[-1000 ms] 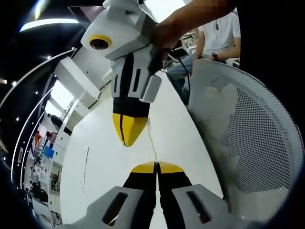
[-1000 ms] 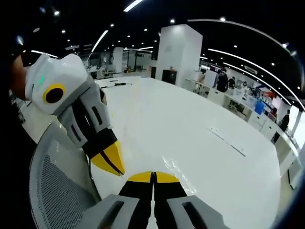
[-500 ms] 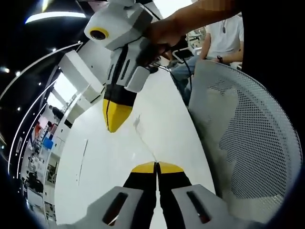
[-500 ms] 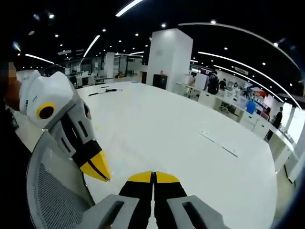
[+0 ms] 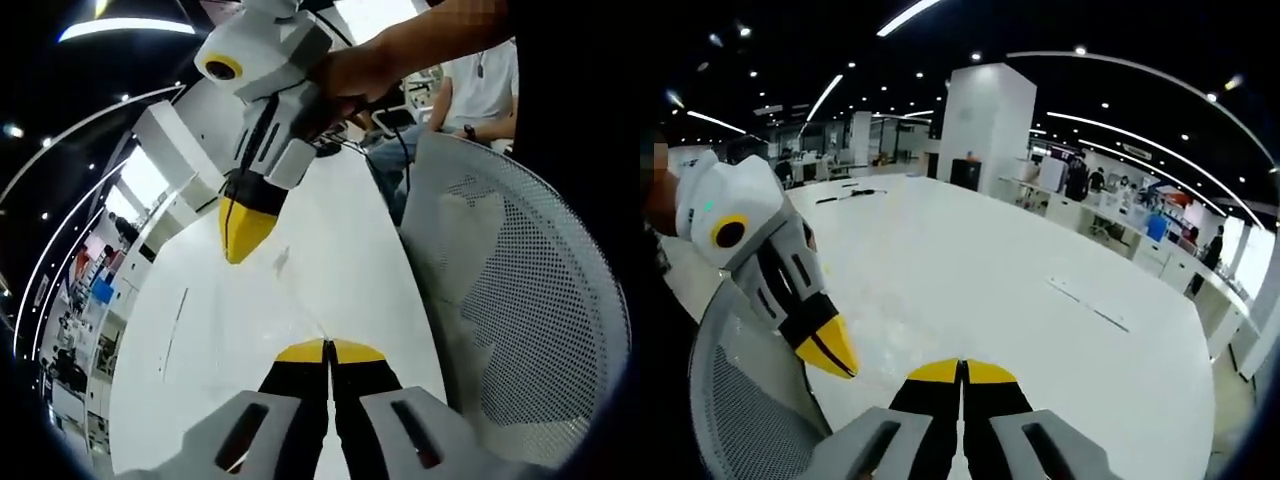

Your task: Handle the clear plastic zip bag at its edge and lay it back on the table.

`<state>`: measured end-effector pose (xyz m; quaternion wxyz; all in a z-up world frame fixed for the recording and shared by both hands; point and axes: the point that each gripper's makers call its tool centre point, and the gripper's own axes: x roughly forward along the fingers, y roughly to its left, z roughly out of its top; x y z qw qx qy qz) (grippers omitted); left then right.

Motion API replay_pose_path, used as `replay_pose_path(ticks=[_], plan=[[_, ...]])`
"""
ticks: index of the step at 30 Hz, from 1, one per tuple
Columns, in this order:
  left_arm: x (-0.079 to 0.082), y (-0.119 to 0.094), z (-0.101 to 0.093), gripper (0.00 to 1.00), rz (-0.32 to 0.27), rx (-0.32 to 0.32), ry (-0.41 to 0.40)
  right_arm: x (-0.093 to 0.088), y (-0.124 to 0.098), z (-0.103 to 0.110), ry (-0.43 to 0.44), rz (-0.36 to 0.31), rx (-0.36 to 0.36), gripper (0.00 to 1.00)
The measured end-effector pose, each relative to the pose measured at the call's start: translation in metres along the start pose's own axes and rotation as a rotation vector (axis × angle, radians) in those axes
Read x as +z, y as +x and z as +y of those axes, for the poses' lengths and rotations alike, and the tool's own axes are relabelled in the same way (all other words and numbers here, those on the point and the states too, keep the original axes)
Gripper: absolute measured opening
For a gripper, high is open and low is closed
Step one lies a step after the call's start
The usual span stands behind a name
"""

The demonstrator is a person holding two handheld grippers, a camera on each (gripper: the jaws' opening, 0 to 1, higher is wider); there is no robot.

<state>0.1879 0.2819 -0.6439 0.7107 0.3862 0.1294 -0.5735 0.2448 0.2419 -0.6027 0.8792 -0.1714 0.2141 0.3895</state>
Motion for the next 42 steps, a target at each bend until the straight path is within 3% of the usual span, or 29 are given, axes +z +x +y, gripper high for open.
replay_pose_path(ticks=[14,21,28,42], plan=[[-0.003,0.0,0.006,0.0,0.014,0.001,0.014,0.0,0.001,0.002,-0.002,-0.006,0.007,0.0],[0.004,-0.001,0.015,0.0,-0.021,0.008,-0.028,0.001,0.002,0.004,-0.014,-0.006,0.015,0.0],[0.006,-0.001,0.019,0.0,-0.023,0.021,-0.002,0.002,0.005,0.007,-0.03,-0.004,0.018,0.0],[0.014,-0.018,0.035,0.02,-0.088,0.044,-0.103,-0.008,0.017,0.006,-0.079,0.033,0.01,0.0]])
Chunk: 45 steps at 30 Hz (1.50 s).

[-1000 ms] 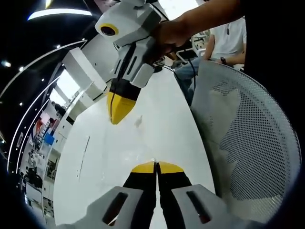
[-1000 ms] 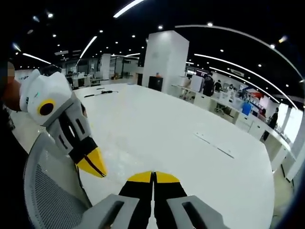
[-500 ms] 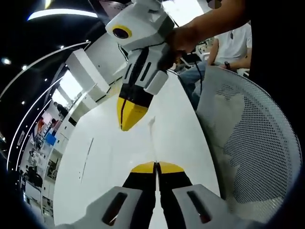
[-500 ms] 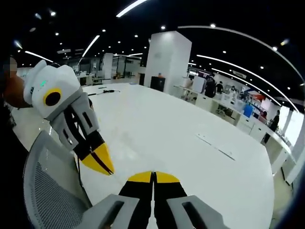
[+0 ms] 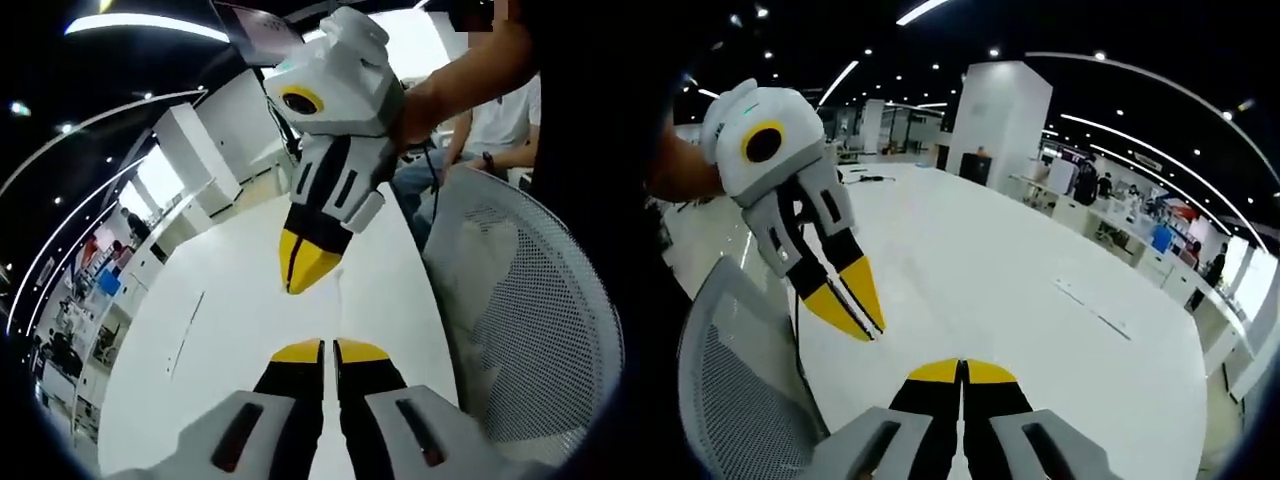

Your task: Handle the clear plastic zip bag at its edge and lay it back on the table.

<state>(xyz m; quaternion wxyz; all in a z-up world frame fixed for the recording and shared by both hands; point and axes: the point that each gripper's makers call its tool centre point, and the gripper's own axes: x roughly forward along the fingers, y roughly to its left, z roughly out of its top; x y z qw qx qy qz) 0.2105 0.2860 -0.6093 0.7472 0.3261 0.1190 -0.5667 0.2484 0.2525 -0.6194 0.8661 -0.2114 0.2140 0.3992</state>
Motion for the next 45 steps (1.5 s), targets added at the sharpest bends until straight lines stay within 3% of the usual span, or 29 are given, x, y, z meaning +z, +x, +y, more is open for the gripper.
replay_pose_path(ticks=[6,15,20,29,37,45], plan=[[0.006,-0.014,0.001,0.07,-0.046,0.02,-0.095,-0.006,0.008,0.003,-0.019,0.015,0.007,0.0],[-0.003,-0.036,0.009,0.15,-0.075,0.087,-0.222,-0.006,0.018,-0.001,-0.04,0.02,-0.001,0.0],[-0.015,-0.047,0.011,0.21,-0.07,0.126,-0.276,-0.007,0.026,-0.006,-0.058,0.026,-0.013,0.0],[-0.029,-0.069,0.012,0.31,-0.125,0.21,-0.396,-0.016,0.038,-0.013,-0.116,0.048,-0.032,0.0],[-0.055,-0.084,0.006,0.39,-0.111,0.29,-0.472,-0.024,0.047,-0.018,-0.141,0.059,-0.045,0.0],[-0.073,-0.091,-0.008,0.42,-0.081,0.354,-0.487,-0.033,0.059,-0.015,-0.178,0.09,-0.03,0.0]])
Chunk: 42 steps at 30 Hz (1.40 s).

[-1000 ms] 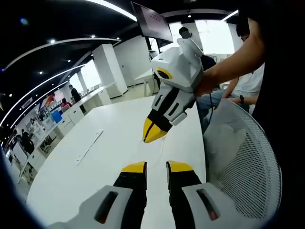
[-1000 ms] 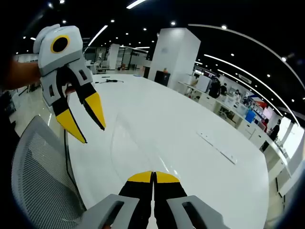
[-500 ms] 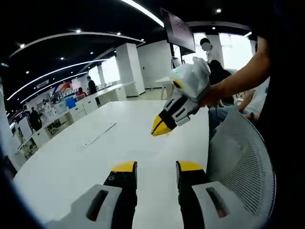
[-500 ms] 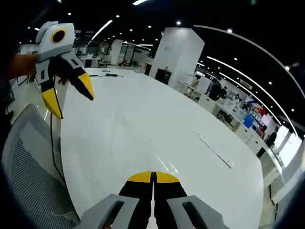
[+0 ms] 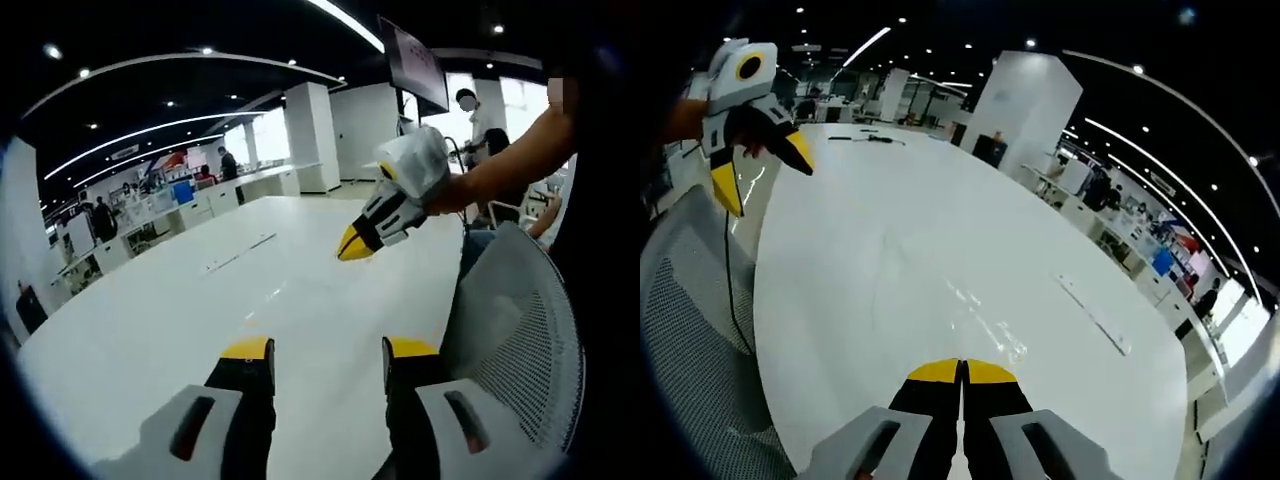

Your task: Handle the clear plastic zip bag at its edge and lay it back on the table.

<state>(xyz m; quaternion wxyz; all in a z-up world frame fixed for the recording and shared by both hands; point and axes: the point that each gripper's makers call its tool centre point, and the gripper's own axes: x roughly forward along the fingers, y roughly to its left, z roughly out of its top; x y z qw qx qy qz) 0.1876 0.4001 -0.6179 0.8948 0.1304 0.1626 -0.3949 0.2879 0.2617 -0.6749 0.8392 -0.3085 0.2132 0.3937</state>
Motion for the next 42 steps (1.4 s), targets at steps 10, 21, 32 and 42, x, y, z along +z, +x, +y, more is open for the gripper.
replay_pose_path(ticks=[10,21,32,42], plan=[[-0.019,-0.008,-0.006,0.44,0.032,0.02,-0.04,-0.01,0.019,0.003,-0.052,0.033,0.003,0.0],[-0.038,-0.004,-0.012,0.44,0.054,0.047,-0.071,-0.022,0.033,0.004,-0.086,0.067,-0.017,0.0],[-0.047,0.004,-0.019,0.46,0.05,0.057,-0.101,-0.027,0.052,0.027,-0.091,0.095,0.052,0.0],[-0.048,0.009,-0.017,0.47,0.04,0.078,-0.083,-0.032,0.062,0.044,-0.058,0.101,0.108,0.0]])
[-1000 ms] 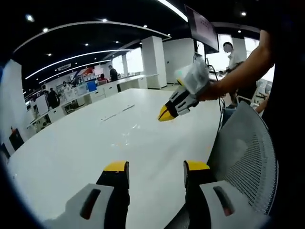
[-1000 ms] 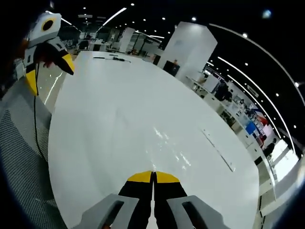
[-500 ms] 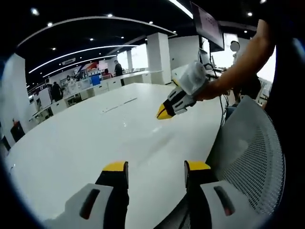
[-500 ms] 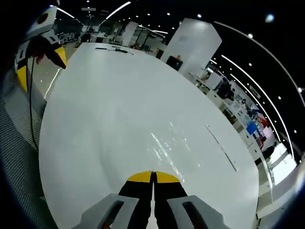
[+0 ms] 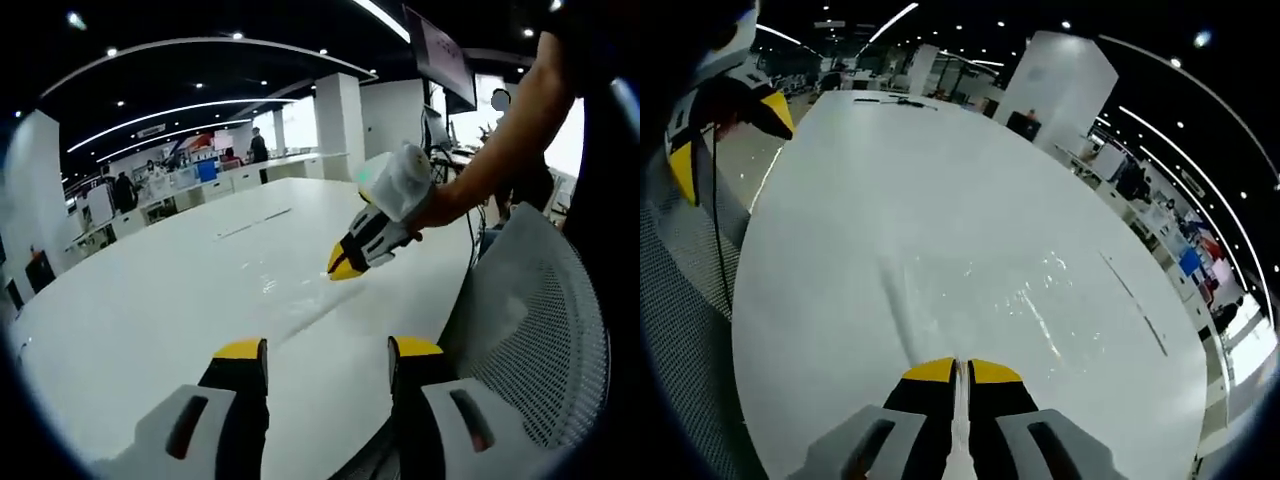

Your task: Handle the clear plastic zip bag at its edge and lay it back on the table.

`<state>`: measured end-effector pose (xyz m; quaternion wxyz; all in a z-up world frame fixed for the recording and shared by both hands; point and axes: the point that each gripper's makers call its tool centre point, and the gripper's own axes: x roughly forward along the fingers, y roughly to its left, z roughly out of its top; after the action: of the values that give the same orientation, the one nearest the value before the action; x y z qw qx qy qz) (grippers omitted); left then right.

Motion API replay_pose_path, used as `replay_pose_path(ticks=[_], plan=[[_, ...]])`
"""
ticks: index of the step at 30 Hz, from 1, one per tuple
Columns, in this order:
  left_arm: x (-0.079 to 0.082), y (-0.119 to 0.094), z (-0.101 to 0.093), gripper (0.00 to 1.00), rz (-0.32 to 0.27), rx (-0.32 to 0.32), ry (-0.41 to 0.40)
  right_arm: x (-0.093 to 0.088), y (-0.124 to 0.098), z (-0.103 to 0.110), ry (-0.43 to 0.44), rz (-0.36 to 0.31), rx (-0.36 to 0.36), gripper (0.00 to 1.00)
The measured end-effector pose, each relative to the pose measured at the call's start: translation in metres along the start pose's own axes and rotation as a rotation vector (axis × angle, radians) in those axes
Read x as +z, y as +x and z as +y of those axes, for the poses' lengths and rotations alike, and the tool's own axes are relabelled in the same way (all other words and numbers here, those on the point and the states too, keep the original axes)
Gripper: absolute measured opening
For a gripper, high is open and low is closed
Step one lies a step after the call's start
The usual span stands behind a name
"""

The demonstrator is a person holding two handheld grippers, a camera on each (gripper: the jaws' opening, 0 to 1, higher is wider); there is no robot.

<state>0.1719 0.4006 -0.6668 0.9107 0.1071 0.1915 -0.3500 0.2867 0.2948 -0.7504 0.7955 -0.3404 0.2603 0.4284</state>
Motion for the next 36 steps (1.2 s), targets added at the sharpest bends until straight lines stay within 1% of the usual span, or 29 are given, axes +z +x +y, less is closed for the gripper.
replay_pose_path(ticks=[4,7,10,13,15,16,19,21,22,24,25,28,30,34,36], plan=[[-0.003,0.003,-0.002,0.47,0.012,-0.015,0.026,0.004,-0.001,0.003,-0.025,-0.011,-0.001,0.02],[-0.005,0.005,-0.002,0.48,0.019,-0.023,0.034,0.004,-0.004,0.002,-0.018,-0.018,0.0,0.03],[-0.006,0.007,-0.002,0.48,0.021,-0.029,0.033,0.002,-0.011,0.001,0.004,-0.028,-0.004,0.05],[-0.009,0.009,-0.002,0.48,0.024,-0.037,0.032,0.001,-0.016,-0.004,0.066,-0.051,-0.017,0.06],[-0.01,0.011,-0.003,0.47,0.028,-0.046,0.041,0.0,-0.022,-0.006,0.128,-0.065,-0.021,0.09],[-0.01,0.012,-0.004,0.47,0.031,-0.052,0.041,-0.001,-0.026,-0.008,0.173,-0.079,-0.026,0.1],[-0.011,0.015,-0.005,0.48,0.036,-0.066,0.04,-0.004,-0.032,-0.013,0.223,-0.108,-0.039,0.16],[-0.012,0.015,-0.006,0.49,0.038,-0.073,0.036,-0.007,-0.035,-0.017,0.264,-0.143,-0.044,0.2],[-0.012,0.015,-0.007,0.49,0.038,-0.076,0.034,-0.01,-0.04,-0.018,0.273,-0.147,-0.048,0.23],[-0.011,0.015,-0.007,0.5,0.035,-0.075,0.03,-0.015,-0.047,-0.022,0.288,-0.152,-0.069,0.26],[-0.01,0.015,-0.007,0.5,0.029,-0.074,0.026,-0.015,-0.054,-0.022,0.294,-0.155,-0.071,0.27],[-0.009,0.015,-0.005,0.51,0.022,-0.068,0.013,-0.019,-0.066,-0.024,0.321,-0.176,-0.085,0.35],[-0.006,0.015,-0.005,0.49,0.006,-0.065,0.01,-0.024,-0.075,-0.024,0.317,-0.178,-0.096,0.38],[-0.006,0.015,-0.005,0.51,0.009,-0.063,-0.001,-0.03,-0.094,-0.024,0.301,-0.184,-0.106,0.45],[-0.004,0.015,-0.005,0.51,0.004,-0.062,-0.004,-0.033,-0.104,-0.023,0.29,-0.172,-0.114,0.47]])
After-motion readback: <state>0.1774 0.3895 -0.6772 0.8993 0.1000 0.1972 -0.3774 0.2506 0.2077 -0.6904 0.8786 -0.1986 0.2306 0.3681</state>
